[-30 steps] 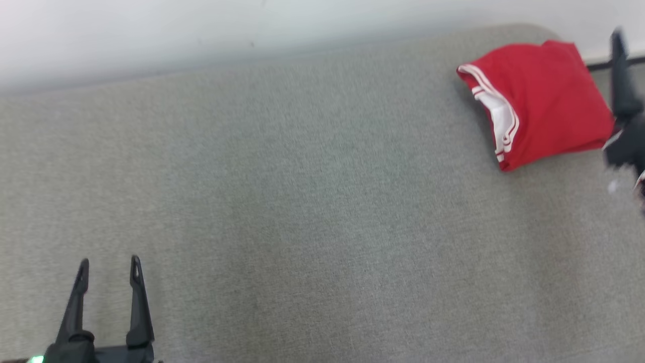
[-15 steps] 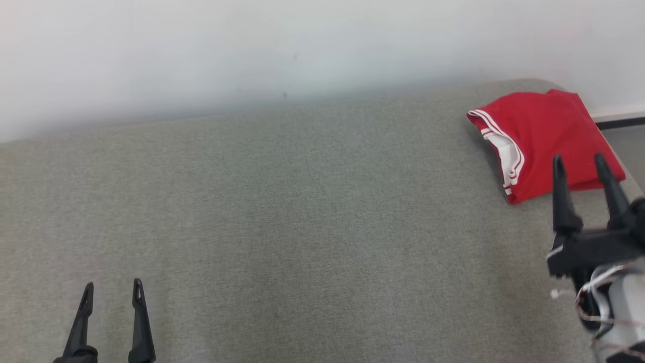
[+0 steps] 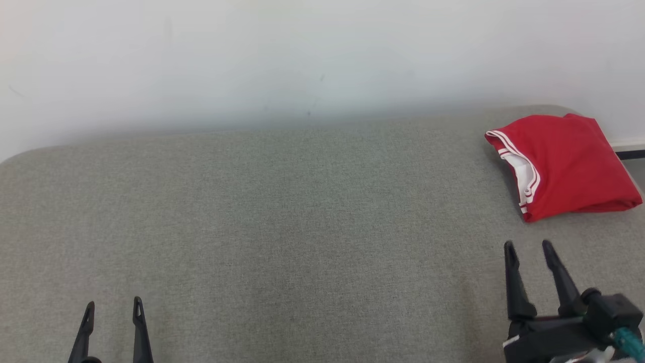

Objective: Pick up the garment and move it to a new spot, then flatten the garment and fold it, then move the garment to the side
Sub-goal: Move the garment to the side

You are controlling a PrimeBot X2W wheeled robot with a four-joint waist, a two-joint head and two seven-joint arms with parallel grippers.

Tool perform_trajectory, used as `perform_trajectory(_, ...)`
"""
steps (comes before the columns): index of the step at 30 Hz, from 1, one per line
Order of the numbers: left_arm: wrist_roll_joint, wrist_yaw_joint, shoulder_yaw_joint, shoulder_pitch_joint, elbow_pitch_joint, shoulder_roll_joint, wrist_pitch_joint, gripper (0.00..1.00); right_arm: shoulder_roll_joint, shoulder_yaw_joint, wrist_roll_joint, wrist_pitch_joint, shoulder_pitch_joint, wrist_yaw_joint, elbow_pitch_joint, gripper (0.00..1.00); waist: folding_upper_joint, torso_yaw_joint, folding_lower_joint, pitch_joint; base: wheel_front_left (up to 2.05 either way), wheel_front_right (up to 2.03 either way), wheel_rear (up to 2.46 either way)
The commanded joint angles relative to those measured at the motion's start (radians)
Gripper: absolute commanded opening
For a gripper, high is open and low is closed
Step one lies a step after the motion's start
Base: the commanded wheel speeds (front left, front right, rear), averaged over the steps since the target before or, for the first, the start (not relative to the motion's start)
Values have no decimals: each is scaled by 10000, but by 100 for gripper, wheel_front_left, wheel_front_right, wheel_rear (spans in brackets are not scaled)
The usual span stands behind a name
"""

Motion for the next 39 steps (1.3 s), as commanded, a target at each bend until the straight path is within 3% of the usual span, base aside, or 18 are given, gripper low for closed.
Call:
perform_trajectory(1, 50, -14, 9, 92, 95, 16, -28, 100, 122, 46, -159, -37, 249, -28, -96, 100, 0, 96, 1, -114, 0, 0, 0)
perform_trajectory(10, 49, -23, -2, 163, 602, 59, -28, 100, 523, 202, -601, -38, 949, -29, -252, 100, 0, 367, 1, -396, 0, 0, 0)
perform_trajectory(39, -248, -333, -137, 300, 926, 194, -28, 100, 600, 854, -792, -39, 1199, -29, 142, 100, 0, 592, 1, -423, 0, 0, 0)
